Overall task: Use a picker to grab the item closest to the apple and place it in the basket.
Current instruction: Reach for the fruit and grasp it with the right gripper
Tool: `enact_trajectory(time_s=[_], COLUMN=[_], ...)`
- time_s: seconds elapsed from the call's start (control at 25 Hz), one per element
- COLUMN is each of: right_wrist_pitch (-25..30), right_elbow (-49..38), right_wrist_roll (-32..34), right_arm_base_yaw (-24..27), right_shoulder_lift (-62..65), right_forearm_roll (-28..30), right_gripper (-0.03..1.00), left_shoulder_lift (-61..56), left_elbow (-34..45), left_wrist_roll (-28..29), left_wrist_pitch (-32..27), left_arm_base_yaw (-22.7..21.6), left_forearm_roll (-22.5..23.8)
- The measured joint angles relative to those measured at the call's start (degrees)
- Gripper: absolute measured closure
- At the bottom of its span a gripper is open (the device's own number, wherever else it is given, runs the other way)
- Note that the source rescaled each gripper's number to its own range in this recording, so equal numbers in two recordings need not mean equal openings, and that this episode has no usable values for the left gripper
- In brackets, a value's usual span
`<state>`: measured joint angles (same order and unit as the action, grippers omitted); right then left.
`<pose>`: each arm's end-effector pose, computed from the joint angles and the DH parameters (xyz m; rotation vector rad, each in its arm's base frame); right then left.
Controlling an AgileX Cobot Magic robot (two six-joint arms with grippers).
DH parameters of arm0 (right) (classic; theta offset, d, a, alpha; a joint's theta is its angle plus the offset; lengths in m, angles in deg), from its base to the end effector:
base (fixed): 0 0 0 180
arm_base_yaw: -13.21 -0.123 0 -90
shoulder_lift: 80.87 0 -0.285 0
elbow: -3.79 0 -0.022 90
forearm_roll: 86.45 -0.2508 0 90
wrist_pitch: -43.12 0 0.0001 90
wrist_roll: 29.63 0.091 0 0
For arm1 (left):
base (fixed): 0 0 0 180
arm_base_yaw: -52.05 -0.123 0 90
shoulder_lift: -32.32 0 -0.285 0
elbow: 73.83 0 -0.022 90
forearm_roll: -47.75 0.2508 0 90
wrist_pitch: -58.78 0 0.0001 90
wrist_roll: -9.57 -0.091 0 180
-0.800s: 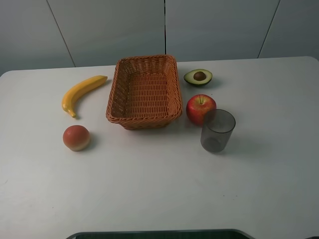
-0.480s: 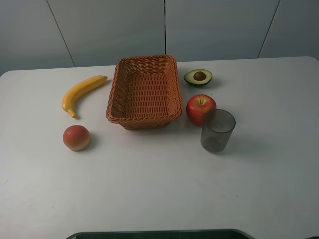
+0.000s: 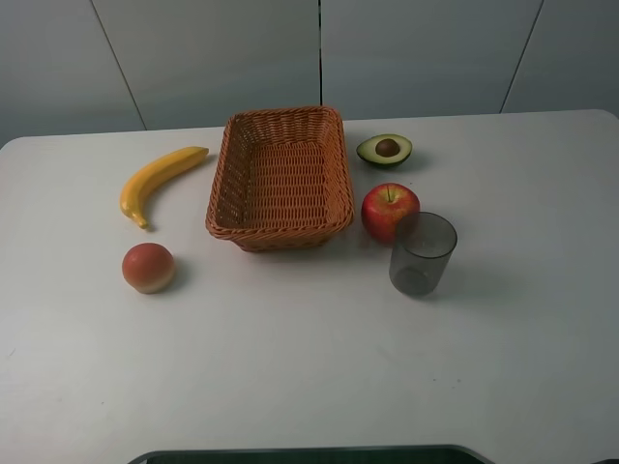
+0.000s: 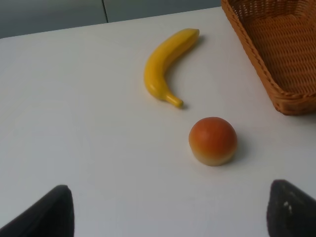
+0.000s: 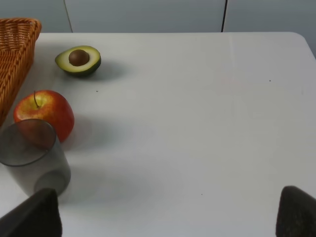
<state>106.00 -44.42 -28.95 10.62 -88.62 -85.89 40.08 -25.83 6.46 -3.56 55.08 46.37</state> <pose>-0.0072 -0.0011 0.2761 -0.0339 2.0739 0.0232 -0.0073 -0.0016 0.2779 0.1120 2.0581 -0.0280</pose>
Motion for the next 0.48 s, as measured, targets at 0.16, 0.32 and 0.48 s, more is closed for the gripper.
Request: enact_trajectory(time_s=[0.16, 0.32, 0.48], right_wrist_pitch=[0.0, 0.0, 0.0], right_elbow=[0.0, 0.0, 0.0], right_wrist_roll=[0.0, 0.0, 0.0], right_arm_base_yaw=[0.0, 0.0, 0.0], right_shoulder_lift=[0.0, 0.0, 0.0], right_forearm_roll=[0.0, 0.0, 0.0], right_gripper=[0.03, 0.03, 0.03], left_shoulder_lift=[0.0, 0.0, 0.0], left_elbow=[0.0, 0.0, 0.0], left_wrist_roll=[0.0, 0.0, 0.0], left_wrist_pitch=[0.0, 0.0, 0.0], left_arm_base_yaw=[0.0, 0.0, 0.0], left_forearm_roll=[0.0, 0.0, 0.0])
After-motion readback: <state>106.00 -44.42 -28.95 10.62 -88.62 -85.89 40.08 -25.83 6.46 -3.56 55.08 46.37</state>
